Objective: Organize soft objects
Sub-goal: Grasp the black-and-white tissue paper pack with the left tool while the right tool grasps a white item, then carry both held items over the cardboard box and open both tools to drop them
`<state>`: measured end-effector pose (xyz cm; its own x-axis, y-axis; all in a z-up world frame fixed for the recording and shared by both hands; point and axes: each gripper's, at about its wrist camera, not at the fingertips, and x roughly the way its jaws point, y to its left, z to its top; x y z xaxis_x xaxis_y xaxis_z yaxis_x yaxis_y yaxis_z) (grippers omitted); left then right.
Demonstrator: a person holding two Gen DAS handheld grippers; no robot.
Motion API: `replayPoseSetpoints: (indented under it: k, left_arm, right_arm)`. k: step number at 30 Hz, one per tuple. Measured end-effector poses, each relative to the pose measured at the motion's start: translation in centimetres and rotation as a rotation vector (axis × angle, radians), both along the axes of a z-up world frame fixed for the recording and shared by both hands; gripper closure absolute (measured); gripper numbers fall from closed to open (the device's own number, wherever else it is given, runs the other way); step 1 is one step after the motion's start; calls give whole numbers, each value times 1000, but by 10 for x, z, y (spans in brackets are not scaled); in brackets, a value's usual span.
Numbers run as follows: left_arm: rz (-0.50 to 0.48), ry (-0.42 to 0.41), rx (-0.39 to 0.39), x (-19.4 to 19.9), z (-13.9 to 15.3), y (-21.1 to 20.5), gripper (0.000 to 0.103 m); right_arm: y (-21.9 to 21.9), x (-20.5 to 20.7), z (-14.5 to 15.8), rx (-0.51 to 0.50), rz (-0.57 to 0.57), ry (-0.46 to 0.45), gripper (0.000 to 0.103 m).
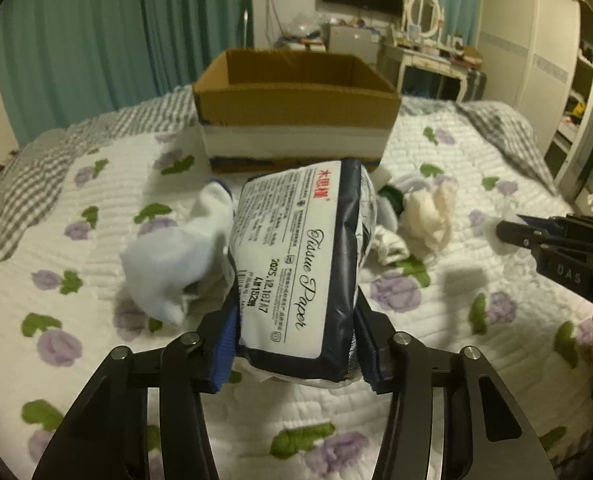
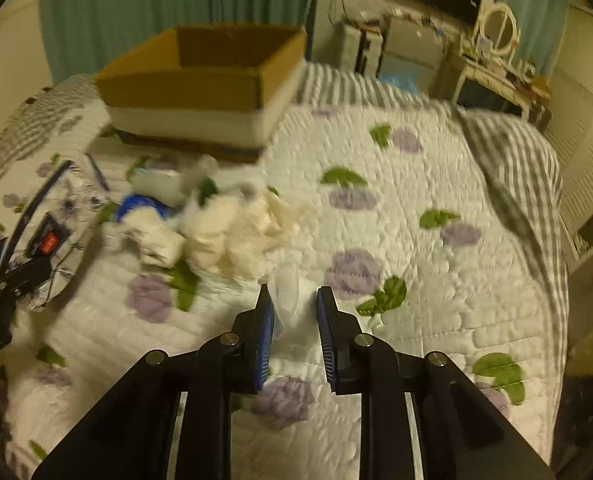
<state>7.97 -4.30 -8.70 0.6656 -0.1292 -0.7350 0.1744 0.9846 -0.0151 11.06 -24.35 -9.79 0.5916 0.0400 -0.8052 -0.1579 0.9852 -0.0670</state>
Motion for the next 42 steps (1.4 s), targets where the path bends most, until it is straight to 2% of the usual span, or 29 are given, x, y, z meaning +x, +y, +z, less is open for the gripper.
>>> replayPoseSetpoints:
  k: [5,12,14,19,23,29,32,37,42]
  left_arm:
    - [-9,-74,12,-13,32,-2,56]
    - [-25,-162,-32,-18,85,-2,56]
    - [-29,-205,-21,-16,104,-5,56]
    - [-21,-259,3,5,133,-6,56]
    - [-14,-289,53,34,146,-8,56]
    - [5,-283,62,93,146,-4,56]
    - [1,-277,69,127,137,-5,56]
    - [7,-223,89,182,107,-9,56]
    - [9,-169,88,221,70,-13,56]
  right_arm:
    - [13,-17,40,46,46,-75,82]
    - [28,-27,85,94,100,-145,82]
    - [31,-25,99,111,113,-164,82]
    - [41,-17,133,143,144,-211,82]
    - [49,4,155,148,163,-234,82]
    - [63,54,182,161,180,-266,82]
    - [69,91,183,155,174,-268,82]
    - [73,156,164,167,148,-217,82]
    - [72,210,121,169,134,-155,82]
